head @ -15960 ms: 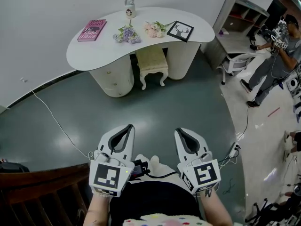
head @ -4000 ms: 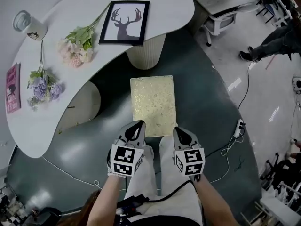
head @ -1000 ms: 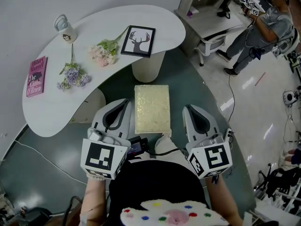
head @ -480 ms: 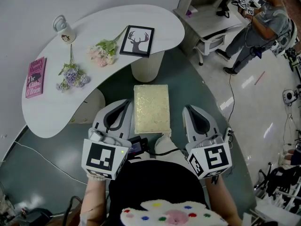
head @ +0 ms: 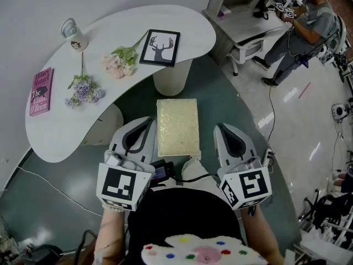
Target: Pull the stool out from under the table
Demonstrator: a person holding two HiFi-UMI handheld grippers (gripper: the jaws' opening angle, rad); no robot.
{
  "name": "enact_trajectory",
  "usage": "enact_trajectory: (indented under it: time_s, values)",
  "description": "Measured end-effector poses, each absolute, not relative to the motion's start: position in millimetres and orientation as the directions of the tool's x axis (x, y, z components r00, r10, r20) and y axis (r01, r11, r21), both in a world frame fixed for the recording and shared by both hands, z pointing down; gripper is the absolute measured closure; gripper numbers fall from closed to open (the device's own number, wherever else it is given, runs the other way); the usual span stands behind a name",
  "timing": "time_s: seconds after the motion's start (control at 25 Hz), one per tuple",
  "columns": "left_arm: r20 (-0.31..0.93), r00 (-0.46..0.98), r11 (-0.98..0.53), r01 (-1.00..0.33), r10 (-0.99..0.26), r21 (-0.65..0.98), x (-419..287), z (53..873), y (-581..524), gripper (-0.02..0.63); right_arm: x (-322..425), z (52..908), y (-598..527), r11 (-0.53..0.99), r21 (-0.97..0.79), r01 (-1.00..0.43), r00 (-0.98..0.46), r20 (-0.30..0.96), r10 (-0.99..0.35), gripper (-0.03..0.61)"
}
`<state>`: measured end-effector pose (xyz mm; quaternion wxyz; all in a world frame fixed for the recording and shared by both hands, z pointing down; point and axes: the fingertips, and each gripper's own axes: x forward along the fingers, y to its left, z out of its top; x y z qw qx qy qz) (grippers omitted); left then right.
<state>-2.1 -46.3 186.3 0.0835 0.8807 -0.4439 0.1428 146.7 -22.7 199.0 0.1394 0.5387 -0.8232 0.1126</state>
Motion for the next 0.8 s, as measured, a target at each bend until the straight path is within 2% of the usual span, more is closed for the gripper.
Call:
enact_trajectory:
  time_s: [0.8]
  values:
    - [0.329,0.574,-0.603,-0.797,-0.750,0.014,-0.2,189.2,-45.8,0.598,146.1,203.9,-20.4,0.396,-0.039,-0.917,-0.382,0.362,-0.850,0.541]
